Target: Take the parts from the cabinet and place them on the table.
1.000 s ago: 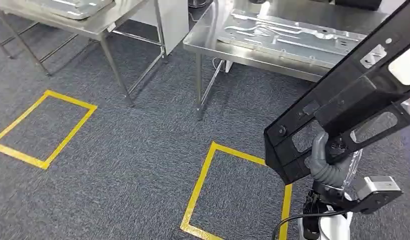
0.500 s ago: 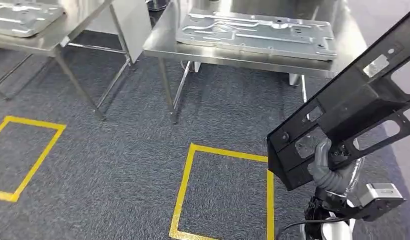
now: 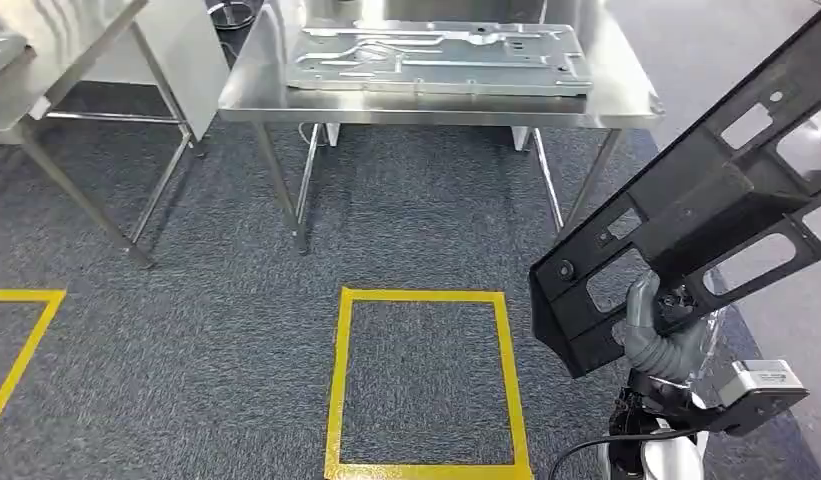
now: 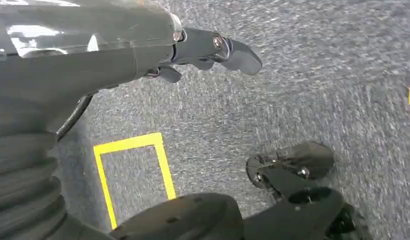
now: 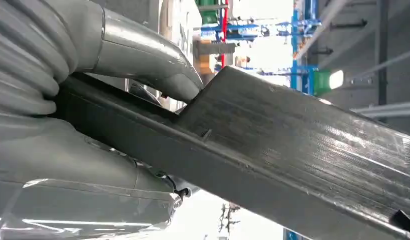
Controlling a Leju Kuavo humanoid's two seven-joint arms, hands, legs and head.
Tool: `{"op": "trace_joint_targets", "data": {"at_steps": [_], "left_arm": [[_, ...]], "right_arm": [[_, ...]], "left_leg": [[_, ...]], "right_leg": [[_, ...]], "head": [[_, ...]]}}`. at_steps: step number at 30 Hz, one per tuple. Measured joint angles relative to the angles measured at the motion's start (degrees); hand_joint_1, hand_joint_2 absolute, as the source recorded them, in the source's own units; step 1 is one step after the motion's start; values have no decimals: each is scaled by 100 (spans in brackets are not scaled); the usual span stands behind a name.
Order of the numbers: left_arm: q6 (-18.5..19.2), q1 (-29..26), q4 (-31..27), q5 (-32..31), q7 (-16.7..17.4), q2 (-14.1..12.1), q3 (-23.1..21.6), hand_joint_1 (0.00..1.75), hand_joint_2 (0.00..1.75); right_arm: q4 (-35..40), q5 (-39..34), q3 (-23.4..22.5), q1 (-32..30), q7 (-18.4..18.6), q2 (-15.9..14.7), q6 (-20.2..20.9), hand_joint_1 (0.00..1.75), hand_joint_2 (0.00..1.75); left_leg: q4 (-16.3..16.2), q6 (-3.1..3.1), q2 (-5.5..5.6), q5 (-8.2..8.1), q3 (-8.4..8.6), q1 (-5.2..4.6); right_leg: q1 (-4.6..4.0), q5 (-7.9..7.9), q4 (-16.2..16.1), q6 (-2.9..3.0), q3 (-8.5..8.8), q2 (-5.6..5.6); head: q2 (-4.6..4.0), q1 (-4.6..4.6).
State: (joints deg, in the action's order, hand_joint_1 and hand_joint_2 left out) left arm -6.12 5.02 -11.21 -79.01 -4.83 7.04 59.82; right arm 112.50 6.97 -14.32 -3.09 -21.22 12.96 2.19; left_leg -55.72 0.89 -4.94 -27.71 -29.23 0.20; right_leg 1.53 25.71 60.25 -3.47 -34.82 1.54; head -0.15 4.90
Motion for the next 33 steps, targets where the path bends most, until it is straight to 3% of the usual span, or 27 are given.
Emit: {"op": "trace_joint_targets", "data": {"at_steps": [1,2,5,6,7,8,10,11,12,13,15,16,18,20,21,22,23,25,26,27,28,30,31,32,33], "left_arm": [[0,1,0,4,-2,0,0,0,175],[-2,14,0,7,-9,2,0,0,175],[2,41,0,24,-17,15,0,0,175],[2,44,0,26,-13,13,0,0,175],[11,36,0,26,-13,13,0,0,175],[15,25,0,26,-13,13,0,0,175],[48,29,0,44,-53,15,7,0,175],[55,54,0,44,-61,17,7,0,175],[55,64,0,39,-61,17,7,0,175],[52,61,0,37,-59,20,7,0,175],[46,46,0,20,-50,20,7,0,175],[46,24,0,9,-37,20,7,0,175],[46,38,0,-4,-33,20,7,0,175],[48,32,0,-2,-35,20,7,0,175],[48,34,0,-2,-35,20,7,0,175],[48,34,0,-7,-33,20,4,0,175],[48,36,0,-11,-33,20,4,0,175],[57,34,0,-11,-28,20,4,0,175],[61,31,0,-9,-24,20,4,0,175],[63,21,0,-2,-18,20,4,0,175],[63,13,0,-2,-18,22,4,0,175],[61,2,0,2,-18,26,7,0,175],[59,-1,0,5,-20,26,7,0,175],[55,9,0,9,-26,26,7,0,175],[50,18,0,9,-31,28,4,0,175]], "right_arm": [[-2,-15,0,24,0,0,20,175,175],[-2,-40,0,27,7,0,33,175,175],[-4,-72,-7,24,20,-33,24,175,175],[2,-72,-7,22,31,-35,26,175,175],[2,-72,-7,31,33,-46,26,175,175],[0,-74,-7,36,42,-59,26,175,175],[0,-74,-7,39,61,-68,28,175,175],[-7,-63,-7,55,81,-68,33,175,175],[-15,-59,-4,87,107,-68,37,175,175],[-15,-55,-4,112,118,-68,37,175,175],[-15,-48,-2,157,127,-68,44,175,175],[-20,-46,-2,172,133,-68,57,175,175],[-28,-46,0,176,144,-70,66,175,175],[-31,-44,0,173,164,-70,70,175,175],[-26,-44,0,178,162,-70,70,175,175],[-24,-37,0,178,164,-70,70,175,175],[-24,-35,0,186,164,-70,70,175,175],[-26,-26,0,169,168,-68,70,175,175],[-33,-13,0,160,173,-68,70,175,175],[-35,-2,0,166,183,-68,70,175,175],[-35,9,0,179,195,-68,70,175,175],[-35,39,28,248,219,-68,92,175,175],[-39,41,48,287,225,-68,103,175,175],[-68,41,74,331,232,-68,109,175,175],[-66,41,105,351,236,-68,109,175,175]], "left_leg": [[-31,-47,-28,-34,-16,-22],[-63,-88,-40,-80,-17,-43],[-52,-166,-117,-97,54,-33],[-91,-206,-67,-150,26,-4],[-285,-214,132,-290,-31,18],[-681,-209,283,-505,-208,22],[-1716,-203,390,-894,-716,26],[-1982,-194,400,-923,-849,26],[-1974,-173,405,-811,-860,25],[-1725,-142,411,-584,-770,24],[-727,-75,414,34,-376,15],[-388,-53,415,131,-273,-3],[-184,-50,413,-1,-196,-38],[-181,-23,420,3,-221,-47],[-79,29,422,51,-167,8],[-20,44,415,64,-114,-7],[-6,80,403,55,-88,-11],[-6,114,385,30,-61,-39],[-8,115,381,10,-46,-45],[-13,111,383,-16,-18,-44],[-14,100,386,-49,26,-39],[-29,51,390,-134,142,-21],[-39,18,387,-186,151,-28],[-80,-20,390,-230,141,-67],[-72,-42,394,-240,132,-67]], "right_leg": [[-8,42,-238,53,116,92],[-38,0,-253,153,110,38],[-67,33,-229,286,105,-26],[-31,18,-259,333,128,-62],[-35,23,-260,350,134,-83],[-35,35,-260,386,138,-92],[-58,60,-259,426,154,-130],[-69,69,-258,439,173,-152],[-76,84,-258,446,203,-185],[-79,102,-257,445,234,-220],[-74,144,-257,422,313,-283],[-71,156,-259,408,301,-302],[-92,145,-233,328,233,-332],[-79,137,-275,267,233,-327],[-105,170,-268,217,245,-318],[-86,233,-152,199,221,-281],[-81,389,140,176,68,-253],[-77,747,1065,128,-449,-247],[-75,813,1406,108,-664,-245],[-72,735,1507,91,-776,-242],[-65,517,1303,77,-721,-237],[-44,-84,358,61,-308,-218],[-23,-230,-70,60,-149,-210],[-66,-123,-132,89,-86,-219],[-73,-99,-134,229,-102,-237]], "head": [[0,0],[0,0],[0,0],[0,2],[0,0],[0,0],[0,0],[0,0],[0,0],[0,0],[0,0],[0,0],[0,0],[0,0],[0,2],[0,-2],[0,0],[0,0],[0,0],[0,0],[0,0],[0,0],[0,0],[0,-2],[0,2]]}}
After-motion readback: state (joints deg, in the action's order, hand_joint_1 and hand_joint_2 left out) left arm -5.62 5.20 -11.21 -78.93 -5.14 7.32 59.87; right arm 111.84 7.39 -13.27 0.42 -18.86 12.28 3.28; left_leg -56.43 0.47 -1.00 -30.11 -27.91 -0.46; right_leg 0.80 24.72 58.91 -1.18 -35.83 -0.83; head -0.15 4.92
